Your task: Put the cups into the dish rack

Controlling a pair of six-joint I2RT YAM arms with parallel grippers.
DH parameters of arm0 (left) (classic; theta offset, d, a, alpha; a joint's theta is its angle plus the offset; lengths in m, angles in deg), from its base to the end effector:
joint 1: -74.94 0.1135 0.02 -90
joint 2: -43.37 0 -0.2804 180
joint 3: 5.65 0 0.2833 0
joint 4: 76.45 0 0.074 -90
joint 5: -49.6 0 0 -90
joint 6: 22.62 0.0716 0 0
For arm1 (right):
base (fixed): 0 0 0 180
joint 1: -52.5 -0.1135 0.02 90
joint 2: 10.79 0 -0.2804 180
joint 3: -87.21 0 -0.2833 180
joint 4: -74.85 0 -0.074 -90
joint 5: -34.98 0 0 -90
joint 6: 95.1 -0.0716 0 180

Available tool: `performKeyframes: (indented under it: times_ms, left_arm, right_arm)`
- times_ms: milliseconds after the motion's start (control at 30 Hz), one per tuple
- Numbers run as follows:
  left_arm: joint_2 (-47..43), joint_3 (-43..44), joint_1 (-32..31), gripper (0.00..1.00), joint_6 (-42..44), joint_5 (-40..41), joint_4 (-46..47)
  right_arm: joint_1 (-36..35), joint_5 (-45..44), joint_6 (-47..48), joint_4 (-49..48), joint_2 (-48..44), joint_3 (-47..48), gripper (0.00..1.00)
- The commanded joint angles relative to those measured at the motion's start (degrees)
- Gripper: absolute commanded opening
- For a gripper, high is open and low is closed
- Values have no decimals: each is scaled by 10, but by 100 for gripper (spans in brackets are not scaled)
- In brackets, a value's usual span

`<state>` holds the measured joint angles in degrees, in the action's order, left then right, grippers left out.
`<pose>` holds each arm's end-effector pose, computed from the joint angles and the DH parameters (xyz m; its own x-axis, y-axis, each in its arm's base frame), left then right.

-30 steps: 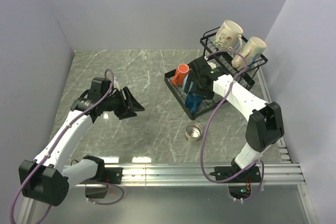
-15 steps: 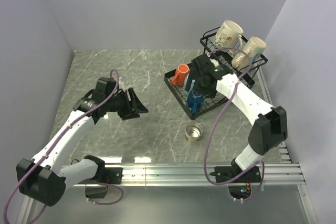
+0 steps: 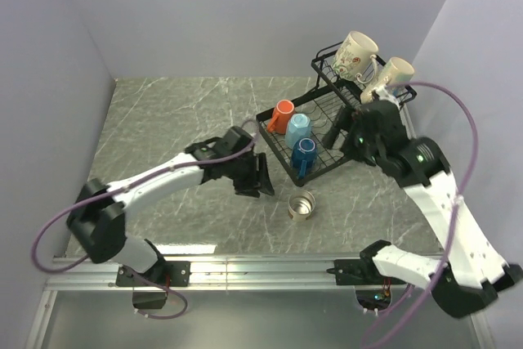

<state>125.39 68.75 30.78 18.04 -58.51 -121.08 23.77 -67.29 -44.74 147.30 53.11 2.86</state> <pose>0.2348 -0.2590 0.2413 -0.9755 -0.0578 -0.2125 0.0901 0.7758 -0.6246 0.2236 0.1052 0.4205 -0.6499 0.3547 -0.6722 0.1119 0.9195 0.3769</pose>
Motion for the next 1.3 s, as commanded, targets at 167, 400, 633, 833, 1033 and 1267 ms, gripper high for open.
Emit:
performKeyframes:
  times_ms: [167,400,633,833,1033,1267]
  left_arm:
    - [129,114,-65,57,-3,18,47]
    - [213,170,-99,49,14,36,22]
    - [259,181,-120,27,21,40,9]
    - [247,172,-122,1,21,40,11]
    - [158,109,-90,0,-8,-33,86]
    - [-5,31,11,0,-74,-170,226]
  right_arm:
    - [6,-15,-22,72,-118,-100,95]
    - [16,-29,-11,101,-142,-97,95]
    - [25,-27,-4,105,-148,-100,95]
    - [32,-16,2,98,-147,-101,95]
    - [38,111,9,11,-167,-106,96]
    - [46,297,-11,-115,-161,-113,97]
